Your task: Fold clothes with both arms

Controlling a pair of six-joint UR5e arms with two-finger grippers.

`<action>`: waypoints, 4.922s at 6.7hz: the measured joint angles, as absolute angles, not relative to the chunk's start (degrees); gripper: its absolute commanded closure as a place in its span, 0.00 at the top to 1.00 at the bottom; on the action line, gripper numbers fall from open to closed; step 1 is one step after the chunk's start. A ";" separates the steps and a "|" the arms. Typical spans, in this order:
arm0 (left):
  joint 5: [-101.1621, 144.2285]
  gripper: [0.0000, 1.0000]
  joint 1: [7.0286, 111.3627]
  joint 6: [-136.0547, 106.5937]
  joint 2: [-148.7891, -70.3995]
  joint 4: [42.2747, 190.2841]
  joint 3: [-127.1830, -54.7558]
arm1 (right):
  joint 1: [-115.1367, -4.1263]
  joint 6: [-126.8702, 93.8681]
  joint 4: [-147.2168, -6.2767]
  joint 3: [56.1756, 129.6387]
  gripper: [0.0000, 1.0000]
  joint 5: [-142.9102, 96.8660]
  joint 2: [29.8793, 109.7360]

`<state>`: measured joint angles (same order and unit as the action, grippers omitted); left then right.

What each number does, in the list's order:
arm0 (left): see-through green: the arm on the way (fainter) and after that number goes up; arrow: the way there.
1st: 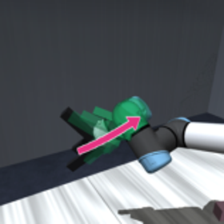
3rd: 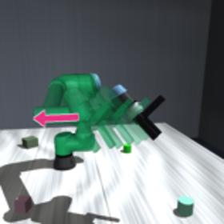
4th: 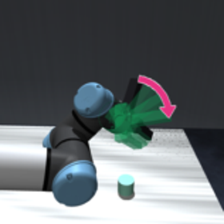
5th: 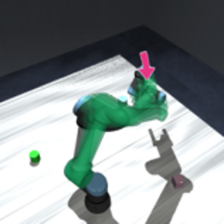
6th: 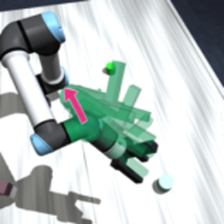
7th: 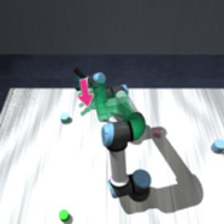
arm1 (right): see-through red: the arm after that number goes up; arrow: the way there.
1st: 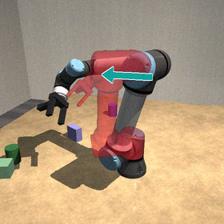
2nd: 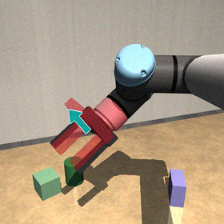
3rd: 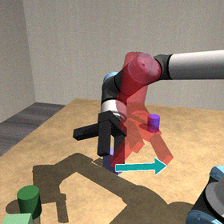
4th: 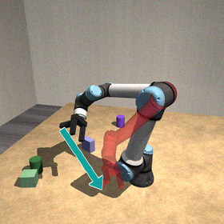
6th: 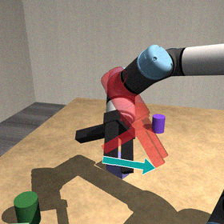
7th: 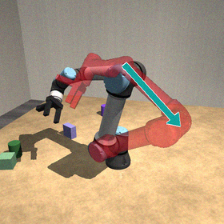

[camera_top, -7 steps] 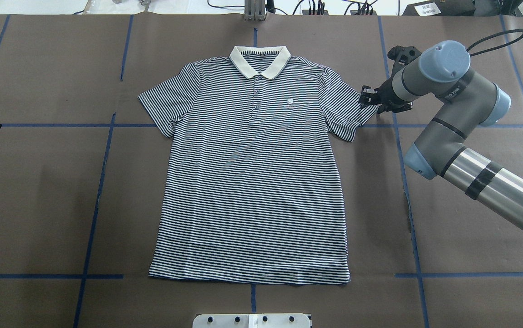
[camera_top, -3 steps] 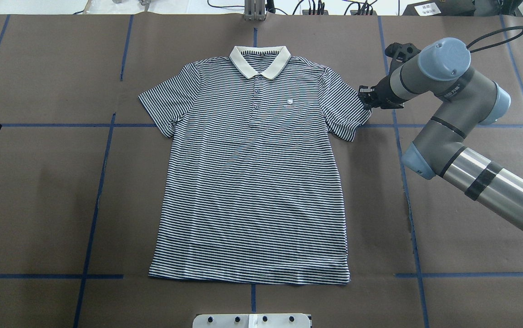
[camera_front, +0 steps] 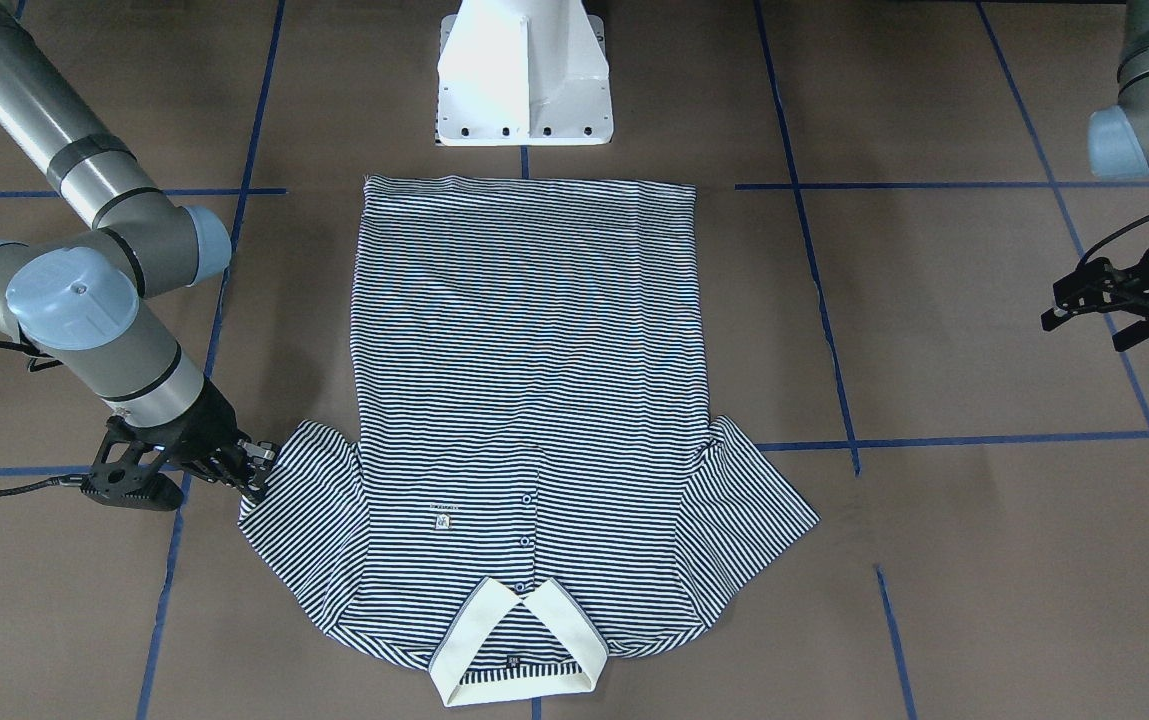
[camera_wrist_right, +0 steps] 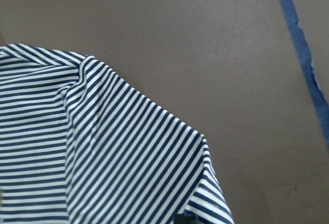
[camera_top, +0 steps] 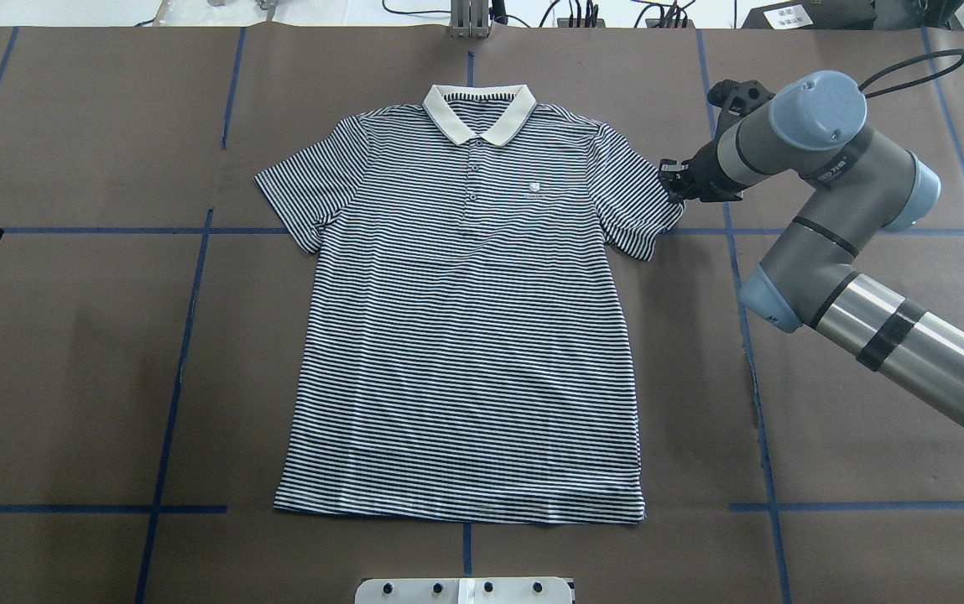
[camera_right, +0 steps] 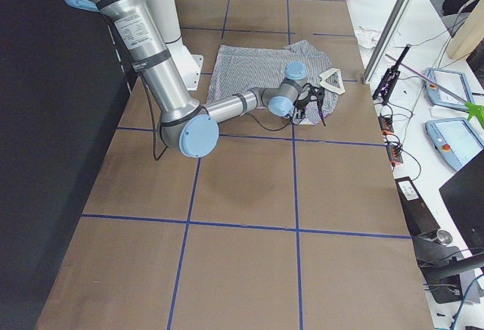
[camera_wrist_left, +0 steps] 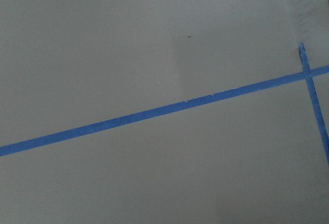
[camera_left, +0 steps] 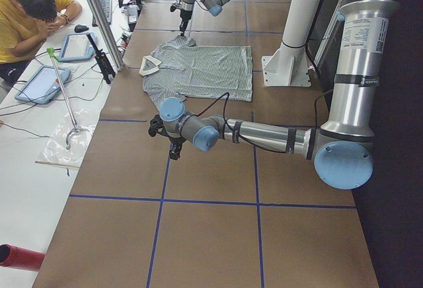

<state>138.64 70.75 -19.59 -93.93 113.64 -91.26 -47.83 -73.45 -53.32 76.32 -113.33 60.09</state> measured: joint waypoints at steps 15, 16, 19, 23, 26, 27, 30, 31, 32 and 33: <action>117.16 0.43 49.42 -54.87 -126.59 130.04 -62.94 | -37.37 -93.71 -54.61 92.58 1.00 -102.32 63.11; 116.88 0.00 49.29 -54.92 -126.89 130.53 -61.96 | -37.40 -93.70 -54.59 92.92 1.00 -102.46 63.38; 117.35 0.00 49.54 -55.38 -128.76 130.83 -61.28 | -37.34 -93.61 -54.58 92.98 1.00 -102.41 63.54; 121.15 0.00 51.21 -57.00 -130.02 130.62 -62.66 | -37.20 -93.49 -54.58 92.63 1.00 -101.99 63.90; 117.02 0.00 46.33 -67.43 -137.41 127.55 -61.46 | -37.56 -91.27 -54.42 93.94 1.00 -102.36 65.53; 113.49 0.00 44.11 -69.62 -139.51 126.87 -59.67 | -37.57 -90.50 -54.41 94.25 1.00 -102.36 65.96; 110.30 0.73 42.67 -71.57 -141.45 126.86 -57.64 | -37.43 -90.12 -54.40 94.45 1.00 -102.23 66.27; 110.30 0.73 42.61 -72.17 -140.43 126.88 -60.50 | -36.91 -90.40 -54.55 95.58 1.00 -102.22 66.87; 110.40 0.73 42.02 -72.45 -137.15 126.80 -66.26 | -34.56 -92.19 -54.90 98.17 1.00 -101.45 68.66; 110.45 0.69 40.70 -72.60 -132.12 126.69 -73.91 | -29.61 -96.71 -55.18 101.23 0.98 -97.97 71.37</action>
<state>110.45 40.70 -72.60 -132.12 126.69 -73.91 -29.61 -96.71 -55.18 101.23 -97.97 71.37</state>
